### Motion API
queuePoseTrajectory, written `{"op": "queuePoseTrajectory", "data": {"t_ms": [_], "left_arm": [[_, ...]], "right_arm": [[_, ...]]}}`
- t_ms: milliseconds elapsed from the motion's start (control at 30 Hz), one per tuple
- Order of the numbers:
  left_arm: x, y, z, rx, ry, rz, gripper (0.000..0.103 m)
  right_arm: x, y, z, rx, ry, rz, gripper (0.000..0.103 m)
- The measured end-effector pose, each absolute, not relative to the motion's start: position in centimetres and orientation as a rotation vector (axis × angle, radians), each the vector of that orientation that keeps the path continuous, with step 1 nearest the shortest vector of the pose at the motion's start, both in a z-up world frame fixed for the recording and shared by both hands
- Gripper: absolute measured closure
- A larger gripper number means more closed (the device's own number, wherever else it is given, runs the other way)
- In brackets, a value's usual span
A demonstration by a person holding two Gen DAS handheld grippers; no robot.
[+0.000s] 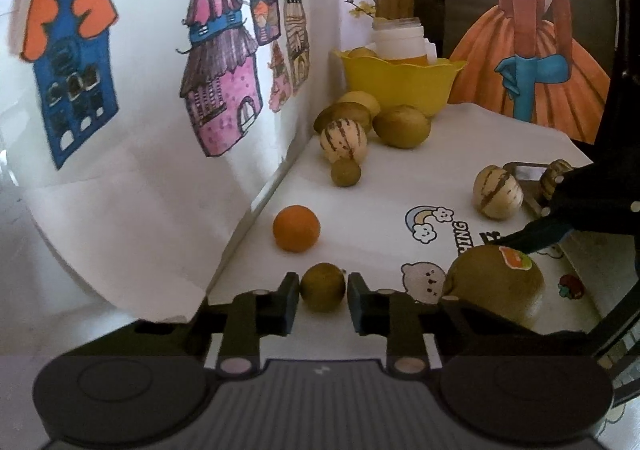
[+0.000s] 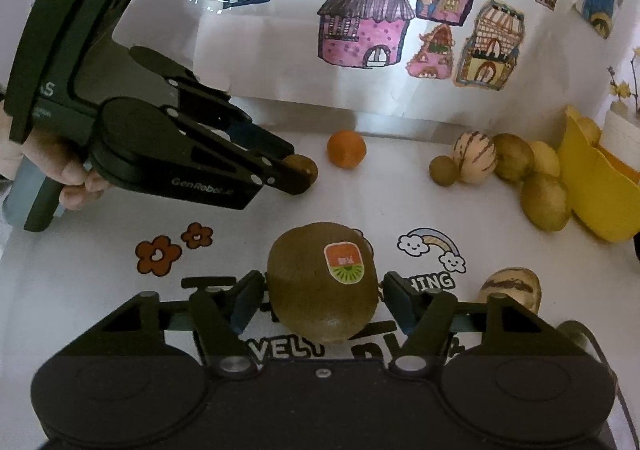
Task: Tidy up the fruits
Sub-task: 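Close left gripper on small brown round fruit while right tool holds kiwi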
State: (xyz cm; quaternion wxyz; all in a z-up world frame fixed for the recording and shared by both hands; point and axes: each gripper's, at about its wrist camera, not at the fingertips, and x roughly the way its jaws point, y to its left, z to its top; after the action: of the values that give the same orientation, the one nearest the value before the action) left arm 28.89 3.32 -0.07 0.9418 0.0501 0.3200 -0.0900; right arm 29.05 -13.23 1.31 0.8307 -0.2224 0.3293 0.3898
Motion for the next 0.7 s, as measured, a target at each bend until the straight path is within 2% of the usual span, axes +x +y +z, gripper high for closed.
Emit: {"op": "queuePoseTrajectory", "data": {"t_ms": [100, 700], "left_arm": [[29.0, 3.3, 0.0, 0.101, 0.654, -0.185, 0.076], [27.5, 3.1, 0.7, 0.062, 0.659, -0.183, 0.076]], "right_arm": [[29.1, -13.3, 1.3, -0.465, 0.701, 0.831, 0.043], [28.0, -14.3, 1.2, -0.354, 0.720, 0.784, 0.045]]}}
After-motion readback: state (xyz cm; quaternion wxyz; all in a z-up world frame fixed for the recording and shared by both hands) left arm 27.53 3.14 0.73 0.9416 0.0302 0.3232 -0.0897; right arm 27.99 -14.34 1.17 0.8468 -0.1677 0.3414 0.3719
